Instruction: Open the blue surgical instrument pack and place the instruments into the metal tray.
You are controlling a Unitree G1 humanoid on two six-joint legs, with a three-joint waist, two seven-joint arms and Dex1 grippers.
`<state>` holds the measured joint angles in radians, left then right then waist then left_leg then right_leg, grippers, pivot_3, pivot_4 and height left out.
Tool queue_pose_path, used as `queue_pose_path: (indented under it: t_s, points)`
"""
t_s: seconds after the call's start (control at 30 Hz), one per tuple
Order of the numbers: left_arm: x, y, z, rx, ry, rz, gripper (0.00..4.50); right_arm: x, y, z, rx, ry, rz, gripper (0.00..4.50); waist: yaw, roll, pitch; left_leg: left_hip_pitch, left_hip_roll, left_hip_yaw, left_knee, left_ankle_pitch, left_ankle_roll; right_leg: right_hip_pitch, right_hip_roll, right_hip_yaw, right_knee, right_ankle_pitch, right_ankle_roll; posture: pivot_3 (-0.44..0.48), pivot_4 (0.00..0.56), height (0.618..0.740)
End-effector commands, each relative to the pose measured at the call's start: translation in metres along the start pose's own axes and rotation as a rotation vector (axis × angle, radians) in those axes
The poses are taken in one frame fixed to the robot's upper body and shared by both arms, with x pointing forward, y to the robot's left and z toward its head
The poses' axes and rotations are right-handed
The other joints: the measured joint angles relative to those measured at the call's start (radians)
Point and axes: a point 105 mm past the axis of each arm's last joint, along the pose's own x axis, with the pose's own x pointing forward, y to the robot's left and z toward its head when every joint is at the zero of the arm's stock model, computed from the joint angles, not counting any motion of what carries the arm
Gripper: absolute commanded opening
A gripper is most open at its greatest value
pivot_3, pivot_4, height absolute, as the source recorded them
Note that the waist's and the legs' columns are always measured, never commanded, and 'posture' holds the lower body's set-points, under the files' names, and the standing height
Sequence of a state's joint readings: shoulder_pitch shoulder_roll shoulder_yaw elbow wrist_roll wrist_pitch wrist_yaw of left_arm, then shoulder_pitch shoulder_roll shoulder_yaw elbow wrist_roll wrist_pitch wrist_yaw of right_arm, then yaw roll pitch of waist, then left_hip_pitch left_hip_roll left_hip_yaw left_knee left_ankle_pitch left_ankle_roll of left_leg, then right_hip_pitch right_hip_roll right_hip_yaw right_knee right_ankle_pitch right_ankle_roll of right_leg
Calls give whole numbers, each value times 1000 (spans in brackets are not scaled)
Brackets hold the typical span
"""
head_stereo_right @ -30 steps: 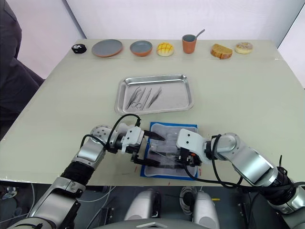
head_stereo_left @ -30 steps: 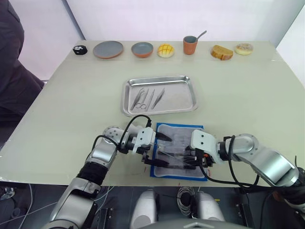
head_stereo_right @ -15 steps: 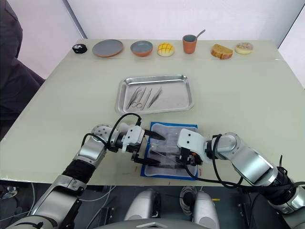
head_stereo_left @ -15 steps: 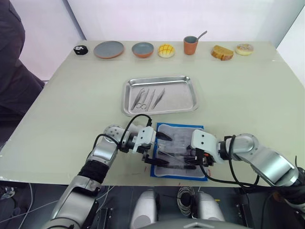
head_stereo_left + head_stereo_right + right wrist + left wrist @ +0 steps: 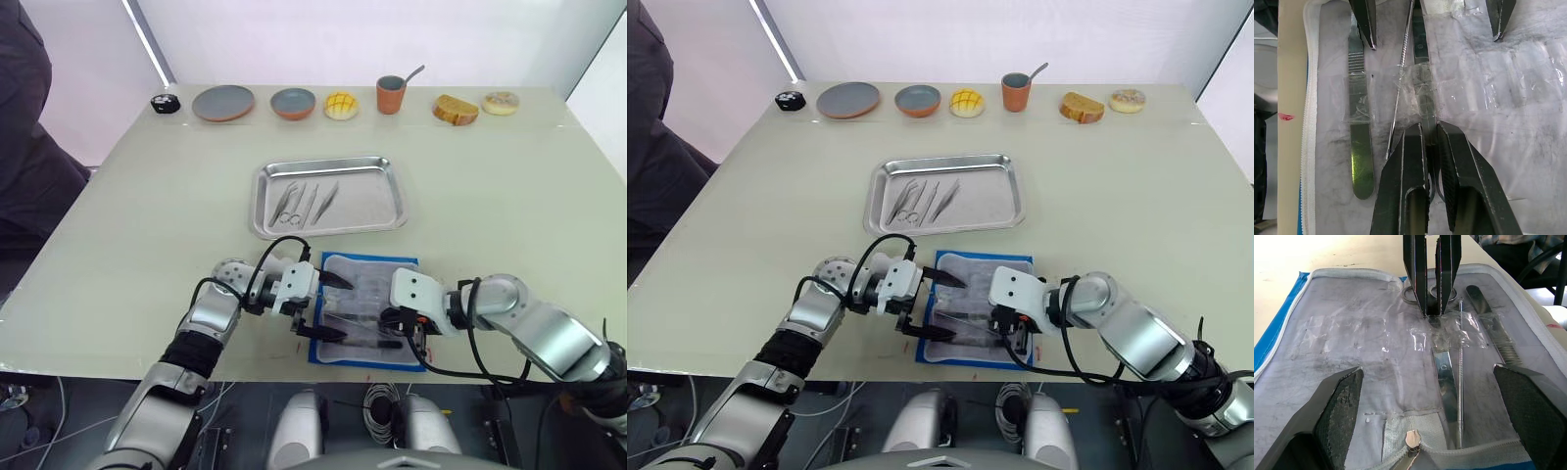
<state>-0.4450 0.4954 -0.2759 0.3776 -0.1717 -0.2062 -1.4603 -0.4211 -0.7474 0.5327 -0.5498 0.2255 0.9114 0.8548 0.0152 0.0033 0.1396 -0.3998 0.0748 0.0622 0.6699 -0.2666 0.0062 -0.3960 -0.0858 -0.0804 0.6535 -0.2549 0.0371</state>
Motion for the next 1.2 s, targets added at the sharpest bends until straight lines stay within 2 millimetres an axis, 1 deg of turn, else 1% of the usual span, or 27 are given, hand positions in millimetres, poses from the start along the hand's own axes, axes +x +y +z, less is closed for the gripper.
queue_pose_path:
  t_s: [0.03,0.27,0.67,0.8,0.97,1.2]
  points:
    - [5,-6,-17,-67,37,-8,4500,-2,-3,0,-12,21,-7,30,0,0,0,0,0,0,0,0,0,0,0,0,0,0,0,0,150,740]
    - [10,-4,-15,-66,33,-6,4500,-8,-5,22,-47,-21,2,30,1,0,0,0,0,0,0,0,0,0,0,0,0,0,0,0,150,740]
    - [14,-3,-9,-61,28,-15,4500,-21,-8,38,-121,9,9,30,2,0,0,-1,0,0,0,0,0,0,0,0,0,0,0,0,150,740]
    - [15,-4,-9,-63,28,-19,4500,-25,-10,37,-158,48,7,30,2,0,0,-1,0,0,0,0,0,0,0,0,0,0,0,0,150,740]
    - [17,-4,-10,-69,30,-23,4500,-29,-14,30,-186,98,-3,30,2,0,1,-1,0,0,0,0,0,0,0,0,0,0,0,0,150,740]
    - [19,-5,-12,-76,39,-28,4500,-32,-15,27,-222,125,-2,30,2,0,1,-1,0,0,0,0,0,0,0,0,0,0,0,0,150,740]
